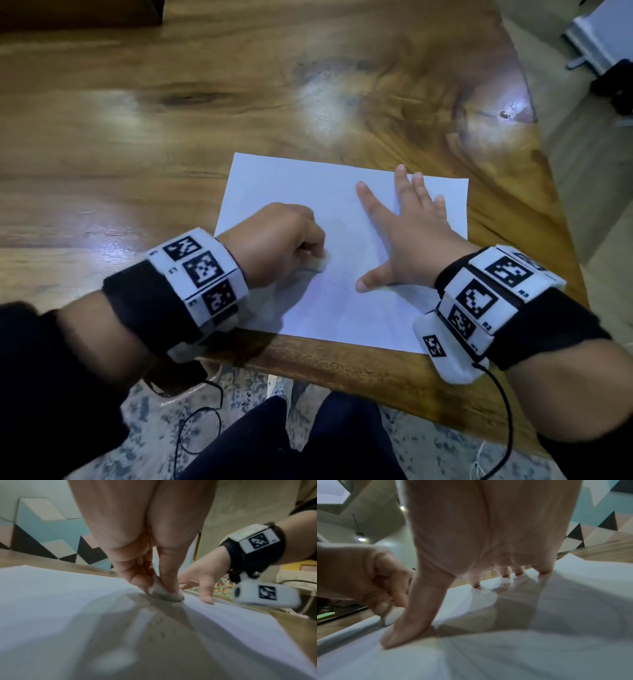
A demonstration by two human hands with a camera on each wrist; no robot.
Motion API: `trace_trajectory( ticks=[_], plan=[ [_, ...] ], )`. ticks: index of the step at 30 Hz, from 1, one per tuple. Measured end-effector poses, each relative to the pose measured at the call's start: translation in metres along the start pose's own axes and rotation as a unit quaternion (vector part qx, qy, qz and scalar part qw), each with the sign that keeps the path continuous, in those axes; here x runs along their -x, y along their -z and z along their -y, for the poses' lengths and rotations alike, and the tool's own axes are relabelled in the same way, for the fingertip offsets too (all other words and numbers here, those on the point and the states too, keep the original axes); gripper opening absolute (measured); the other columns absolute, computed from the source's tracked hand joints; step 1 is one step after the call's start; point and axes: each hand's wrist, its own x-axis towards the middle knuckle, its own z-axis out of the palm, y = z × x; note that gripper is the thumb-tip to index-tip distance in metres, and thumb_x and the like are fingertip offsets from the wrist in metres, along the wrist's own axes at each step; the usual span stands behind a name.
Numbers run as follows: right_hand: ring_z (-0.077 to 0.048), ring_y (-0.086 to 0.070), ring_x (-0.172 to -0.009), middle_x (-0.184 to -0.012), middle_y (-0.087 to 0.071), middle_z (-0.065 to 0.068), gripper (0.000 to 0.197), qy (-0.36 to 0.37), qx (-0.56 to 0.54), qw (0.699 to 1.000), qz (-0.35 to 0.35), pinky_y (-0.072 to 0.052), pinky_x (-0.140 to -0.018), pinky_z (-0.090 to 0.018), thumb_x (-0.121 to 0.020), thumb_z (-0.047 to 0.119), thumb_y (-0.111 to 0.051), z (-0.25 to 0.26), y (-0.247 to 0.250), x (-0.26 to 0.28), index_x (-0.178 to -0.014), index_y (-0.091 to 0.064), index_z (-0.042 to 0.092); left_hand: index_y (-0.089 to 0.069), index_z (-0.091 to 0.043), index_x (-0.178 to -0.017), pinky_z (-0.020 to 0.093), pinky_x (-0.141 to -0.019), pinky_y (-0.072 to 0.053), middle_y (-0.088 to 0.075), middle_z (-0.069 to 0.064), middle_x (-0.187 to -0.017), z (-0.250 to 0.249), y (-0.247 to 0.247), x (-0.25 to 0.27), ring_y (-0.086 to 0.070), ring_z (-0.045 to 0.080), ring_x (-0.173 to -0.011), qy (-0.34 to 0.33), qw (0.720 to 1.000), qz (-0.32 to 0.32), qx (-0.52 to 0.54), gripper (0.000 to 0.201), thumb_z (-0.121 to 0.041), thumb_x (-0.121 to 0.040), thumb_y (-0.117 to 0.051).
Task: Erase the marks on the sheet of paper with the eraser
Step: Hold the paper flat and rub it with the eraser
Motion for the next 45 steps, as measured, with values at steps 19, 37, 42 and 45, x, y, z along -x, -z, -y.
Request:
trace_trajectory(
  ticks=[19,37,42,45],
  plan=[
    [-0.033,0.034,-0.137,-0.146,0.041,-0.013,0.136,-0.004,-0.003,1.0,0.009,0.01,-0.114,-0.053,-0.056,0.066,-0.076,0.002,0.002,0.001,-0.143,0.024,0.039,-0.071,-0.015,-0.075,0.021,-0.056,-0.034,-0.065,0.007,-0.079,0.006,0.003,0.029,-0.059,0.022,-0.074,0.041,0.998,0.043,0.019,0.012,-0.026,-0.07,-0.07],
    [-0.032,0.034,-0.137,-0.147,0.041,-0.014,0.136,0.0,-0.003,1.0,0.005,0.01,-0.113,-0.053,-0.055,0.066,-0.076,0.0,0.001,0.0,-0.143,0.024,0.04,-0.068,-0.017,-0.068,0.002,-0.057,-0.031,-0.052,-0.009,-0.072,0.007,-0.001,0.049,-0.055,0.012,-0.068,0.018,0.992,0.115,0.055,0.013,-0.022,-0.068,-0.057],
    [-0.034,0.034,-0.137,-0.147,0.041,-0.015,0.135,0.001,0.002,1.0,0.002,0.009,-0.113,-0.054,-0.056,0.067,-0.074,-0.001,0.0,0.0,-0.144,0.024,0.038,-0.066,-0.011,-0.076,0.021,-0.064,-0.036,-0.059,0.01,-0.081,-0.007,0.0,0.008,-0.057,0.025,-0.073,0.0,1.0,0.005,-0.004,0.012,-0.017,-0.075,-0.055],
    [-0.034,0.034,-0.137,-0.146,0.041,-0.015,0.135,0.004,0.001,1.0,0.006,0.01,-0.113,-0.053,-0.056,0.068,-0.074,0.0,0.0,-0.001,-0.143,0.024,0.038,-0.062,-0.016,-0.073,0.024,-0.067,-0.039,-0.051,0.003,-0.078,-0.005,-0.007,0.009,-0.051,0.019,-0.071,-0.005,1.0,0.013,0.01,0.006,-0.016,-0.077,-0.058]
  ],
)
